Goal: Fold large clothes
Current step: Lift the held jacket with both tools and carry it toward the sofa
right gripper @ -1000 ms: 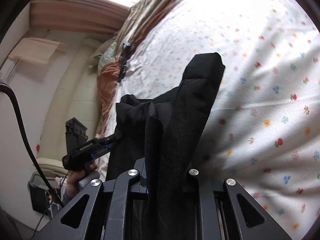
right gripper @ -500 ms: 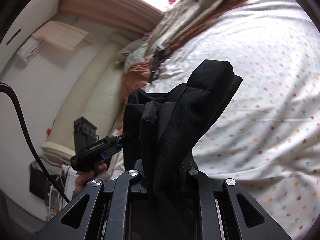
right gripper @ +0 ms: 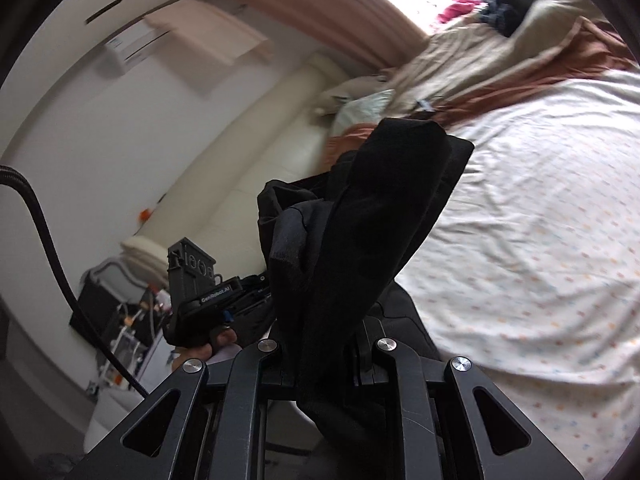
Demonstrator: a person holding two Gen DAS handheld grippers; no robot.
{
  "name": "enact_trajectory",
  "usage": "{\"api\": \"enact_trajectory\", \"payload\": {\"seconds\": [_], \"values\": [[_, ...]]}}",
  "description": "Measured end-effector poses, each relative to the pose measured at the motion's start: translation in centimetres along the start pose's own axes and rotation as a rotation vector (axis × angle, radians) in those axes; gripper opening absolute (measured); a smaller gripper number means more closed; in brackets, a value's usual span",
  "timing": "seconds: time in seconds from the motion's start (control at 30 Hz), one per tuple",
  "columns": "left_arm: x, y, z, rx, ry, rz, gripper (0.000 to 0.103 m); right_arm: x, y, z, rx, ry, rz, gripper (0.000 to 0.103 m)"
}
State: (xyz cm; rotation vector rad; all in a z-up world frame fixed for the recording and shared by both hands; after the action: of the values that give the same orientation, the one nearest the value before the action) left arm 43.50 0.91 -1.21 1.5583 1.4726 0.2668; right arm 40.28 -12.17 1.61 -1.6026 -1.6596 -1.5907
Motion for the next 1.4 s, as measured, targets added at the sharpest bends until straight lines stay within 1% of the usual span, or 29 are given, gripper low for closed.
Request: {"api": "enact_trajectory", "payload": {"seconds": [0.1, 0.3, 0.5, 0.67, 1.1, 1.4], "values": [[2.2, 1.4, -3.4, -0.054, 0.035, -0.004, 0.019, 2.6, -0.8, 2.5, 0.035, 0.024, -0.035, 0.018], [7.1, 3.2, -9.0, -0.128, 0.11, -0.015, 0.018, 7.0, -2.8, 8.1, 0.11, 0.064, -0.082, 0.016], [12.1, 4.0, -13.6, -0.173, 0.175, -0.049, 0.017, 11.2, -5.4, 13.9, 0.188, 0.107, -0.128, 0.015], [15.3, 5.0, -17.3, -0.217, 0.208, -0.062, 0.017, 14.5, -7.1, 16.6, 0.231, 0.148, -0.172, 0.015], [23.3, 7.8, -28.4, -0.343, 0.315, -0.069, 0.016, 24.4, -11.3, 25.5, 0.331, 0.253, -0.286, 0.015], [29.0, 9.4, -34.5, -0.395, 0.407, -0.067, 0.015, 30.5, -14.3, 31.9, 0.396, 0.316, -0.326, 0.015]]}}
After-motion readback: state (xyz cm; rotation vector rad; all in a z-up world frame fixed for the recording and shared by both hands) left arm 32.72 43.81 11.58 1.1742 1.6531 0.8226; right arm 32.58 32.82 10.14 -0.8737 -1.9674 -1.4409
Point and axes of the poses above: each gripper's, at about its wrist camera, not at the fingertips, and z roughly the way its jaws point, x to its left, y to its top, the point moved 10 cm from there along z, roughly the way its jaws point, and after that the axes turned 13 degrees about z, right-handed, at the moved point
